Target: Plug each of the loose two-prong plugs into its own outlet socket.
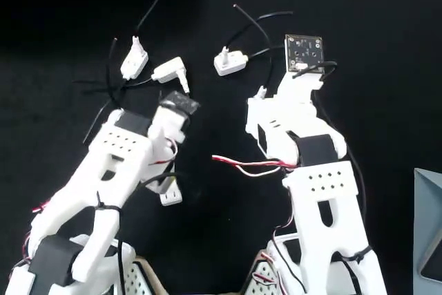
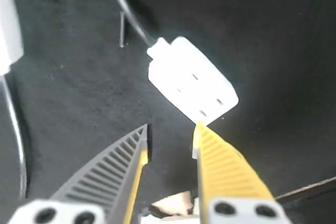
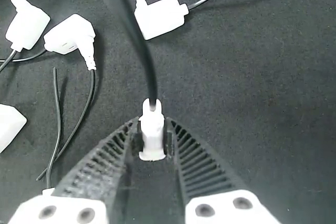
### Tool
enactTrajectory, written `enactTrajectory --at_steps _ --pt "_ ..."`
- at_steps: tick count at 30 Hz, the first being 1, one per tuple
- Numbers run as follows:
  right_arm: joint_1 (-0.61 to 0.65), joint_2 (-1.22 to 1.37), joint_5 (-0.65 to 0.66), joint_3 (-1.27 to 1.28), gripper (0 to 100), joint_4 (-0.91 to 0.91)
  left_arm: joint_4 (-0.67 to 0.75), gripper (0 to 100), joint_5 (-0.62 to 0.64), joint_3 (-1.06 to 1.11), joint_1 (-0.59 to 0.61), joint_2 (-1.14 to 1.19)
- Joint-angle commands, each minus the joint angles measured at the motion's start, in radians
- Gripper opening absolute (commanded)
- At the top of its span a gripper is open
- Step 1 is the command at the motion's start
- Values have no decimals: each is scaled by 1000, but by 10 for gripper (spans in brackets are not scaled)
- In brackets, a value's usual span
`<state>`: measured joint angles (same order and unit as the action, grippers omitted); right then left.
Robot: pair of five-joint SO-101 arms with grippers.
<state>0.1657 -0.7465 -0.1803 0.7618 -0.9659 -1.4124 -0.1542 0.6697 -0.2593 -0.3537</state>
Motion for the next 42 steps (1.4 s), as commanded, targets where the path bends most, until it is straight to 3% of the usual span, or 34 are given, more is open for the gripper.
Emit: enactTrajectory --at_steps 1,7,9,21,27,34,39,42 --pt "8 -25 2 -38 11 2 -28 170 158 -74 -15 -29" --pt "8 -25 2 -38 11 2 -11 202 531 -74 -24 -20" --pt "8 -25 2 -38 11 2 2 202 605 -54 -22 -20" --pt "8 -25 2 -38 11 2 384 203 614 246 -25 -20" --pt "8 -25 2 -38 11 2 479 202 614 305 -25 -20" --pt "8 -25 2 -38 11 2 405 202 608 272 -16 -34" --pt "8 -25 2 -38 11 2 129 207 605 88 -25 -97" --pt "8 -25 2 -38 11 2 3 207 532 -13 -22 -135"
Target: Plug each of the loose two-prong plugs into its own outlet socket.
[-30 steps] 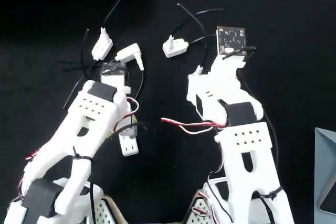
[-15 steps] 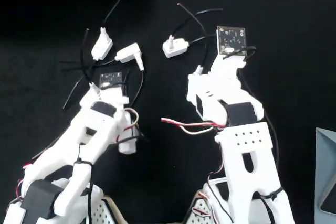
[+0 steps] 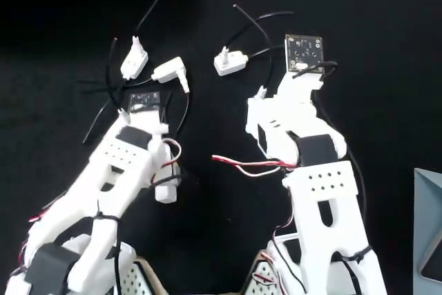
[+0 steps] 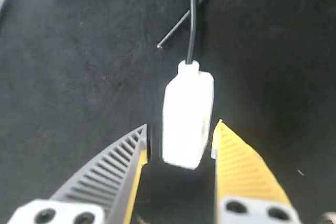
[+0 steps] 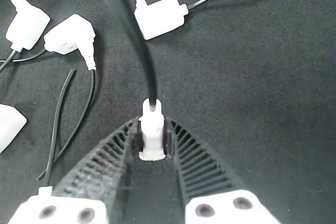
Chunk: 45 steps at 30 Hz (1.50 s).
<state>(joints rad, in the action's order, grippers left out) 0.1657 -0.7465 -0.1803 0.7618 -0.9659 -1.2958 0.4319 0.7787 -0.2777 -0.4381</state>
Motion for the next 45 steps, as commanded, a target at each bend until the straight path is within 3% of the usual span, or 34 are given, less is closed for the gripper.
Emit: enactTrajectory --at_steps 1,13,23,31,39,45 --pt "8 -25 2 -38 11 2 -133 207 -69 -140 -2 -58" --pt "8 -25 2 -36 11 2 2 314 -78 -77 -8 -11" --pt "11 -25 2 -36 11 2 229 314 -3 107 -153 -20" --pt "9 -25 2 -36 11 2 227 314 -14 176 -119 -14" --pt "11 -25 2 -36 11 2 219 314 -164 182 39 -21" --pt "11 -25 2 -24 11 8 127 314 -199 113 -10 -21"
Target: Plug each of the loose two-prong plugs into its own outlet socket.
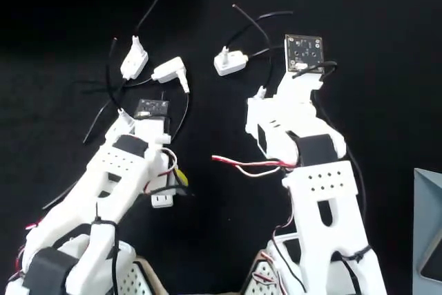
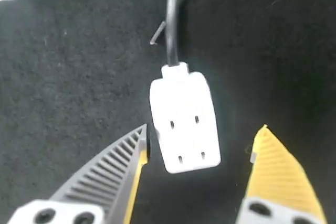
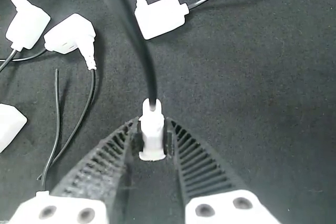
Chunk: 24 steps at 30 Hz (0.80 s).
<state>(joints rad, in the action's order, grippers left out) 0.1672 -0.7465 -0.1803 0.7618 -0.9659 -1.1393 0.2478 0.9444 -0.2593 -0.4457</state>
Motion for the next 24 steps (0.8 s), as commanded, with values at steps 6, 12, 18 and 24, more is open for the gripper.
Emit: enactTrajectory --at_steps 6,12,18,24 --pt "9 -25 2 -24 11 8 -28 274 -14 -48 -44 -3" --pt "9 -25 2 -24 11 8 -28 117 -15 -39 -44 -2" --pt "8 -25 2 -24 11 8 110 100 -15 58 -47 -2" --pt "9 -25 2 -24 11 8 167 104 -66 70 -42 -14"
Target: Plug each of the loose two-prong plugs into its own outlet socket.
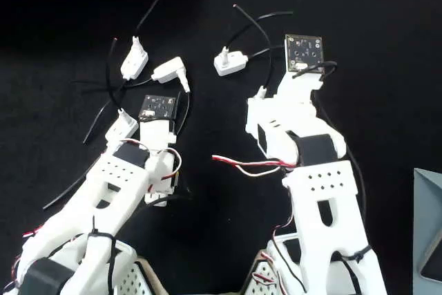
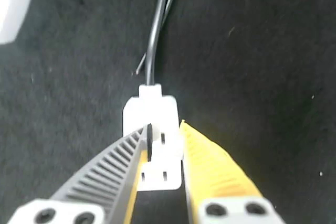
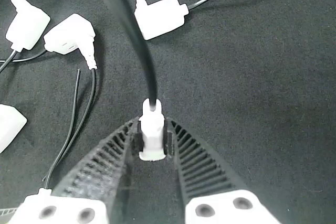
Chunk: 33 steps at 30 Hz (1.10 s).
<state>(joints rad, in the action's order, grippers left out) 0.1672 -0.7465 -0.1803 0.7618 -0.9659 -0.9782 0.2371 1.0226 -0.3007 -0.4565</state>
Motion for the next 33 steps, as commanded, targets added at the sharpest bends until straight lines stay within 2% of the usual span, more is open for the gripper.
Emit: enactTrajectory --at_steps 1,3,7,11,15,23,30,33 --pt "9 -25 2 -24 11 8 -21 112 -103 -31 -1 -3" --pt "9 -25 2 -24 11 8 -120 135 -178 -104 -1 -3" --pt "9 -25 2 -22 11 8 -347 199 -186 -262 10 -3" --pt "9 -25 2 -22 11 8 -436 222 -189 -334 64 -3" --pt "9 -25 2 -22 11 8 -371 224 -189 -282 102 8" --pt "9 -25 2 -22 11 8 -109 224 -189 -51 93 8" --pt "9 -25 2 -22 11 8 -44 218 -193 -10 94 8" --pt "9 -25 2 -22 11 8 8 156 -198 -12 94 8"
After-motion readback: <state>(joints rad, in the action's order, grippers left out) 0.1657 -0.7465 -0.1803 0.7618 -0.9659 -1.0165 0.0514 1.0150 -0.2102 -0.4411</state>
